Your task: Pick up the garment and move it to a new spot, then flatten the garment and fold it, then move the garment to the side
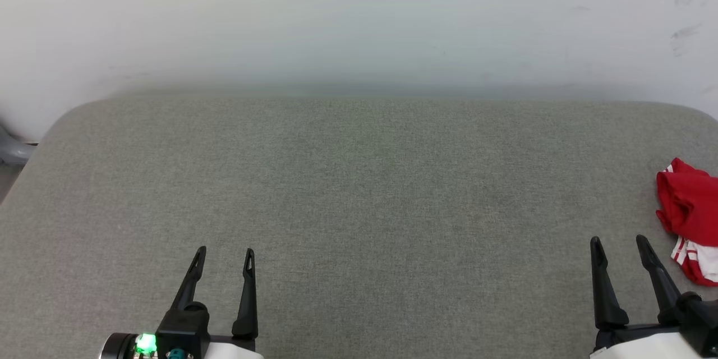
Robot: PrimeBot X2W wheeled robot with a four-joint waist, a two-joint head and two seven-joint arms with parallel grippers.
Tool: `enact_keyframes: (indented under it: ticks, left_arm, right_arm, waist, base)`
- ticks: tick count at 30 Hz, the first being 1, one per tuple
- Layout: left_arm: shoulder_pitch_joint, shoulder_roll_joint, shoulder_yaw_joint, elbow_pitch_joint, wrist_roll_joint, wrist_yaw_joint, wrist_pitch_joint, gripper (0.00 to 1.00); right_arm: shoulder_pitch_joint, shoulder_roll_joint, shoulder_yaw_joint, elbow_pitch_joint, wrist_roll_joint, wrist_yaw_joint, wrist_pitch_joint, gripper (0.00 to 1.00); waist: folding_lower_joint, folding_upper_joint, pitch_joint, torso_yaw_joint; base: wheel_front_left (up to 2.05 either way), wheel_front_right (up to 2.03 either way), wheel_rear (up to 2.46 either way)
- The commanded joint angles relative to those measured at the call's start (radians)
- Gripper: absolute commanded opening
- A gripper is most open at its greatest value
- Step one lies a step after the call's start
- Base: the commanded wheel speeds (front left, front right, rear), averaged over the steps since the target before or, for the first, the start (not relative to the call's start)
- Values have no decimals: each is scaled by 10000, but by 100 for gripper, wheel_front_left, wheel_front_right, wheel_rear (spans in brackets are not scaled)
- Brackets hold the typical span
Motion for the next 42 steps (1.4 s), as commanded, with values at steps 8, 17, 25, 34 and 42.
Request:
enact_keyframes:
  ticks: [8, 17, 25, 34, 42]
  left_arm:
    - [155, 2, 92, -45, 42, -111, -21, 100]
    - [184, -27, 185, -56, -7, -217, -21, 100]
    - [240, -96, 207, 224, -22, -208, 14, 0]
    - [80, -104, 336, 527, -1716, -389, 359, 0]
    - [-157, -88, 462, 726, -3166, -562, 645, 0]
  right_arm:
    - [536, 215, -38, -155, 45, -13, -11, 100]
    - [580, 289, 51, -124, 68, -13, -35, 100]
    - [503, 259, 96, 190, 24, 4, 18, 0]
    - [242, 257, 89, 526, 1554, 3, 389, 0]
    - [3, 253, 71, 684, 2868, 2, 707, 0]
  waist:
    - [1, -1, -89, 80]
    - [1, -1, -105, 94]
    - [1, -1, -124, 92]
    - [1, -1, -110, 61]
    - [1, -1, -97, 31]
  base:
    - [0, 0, 0]
    - [0, 0, 0]
    - [0, 0, 0]
    - [0, 0, 0]
    - [0, 0, 0]
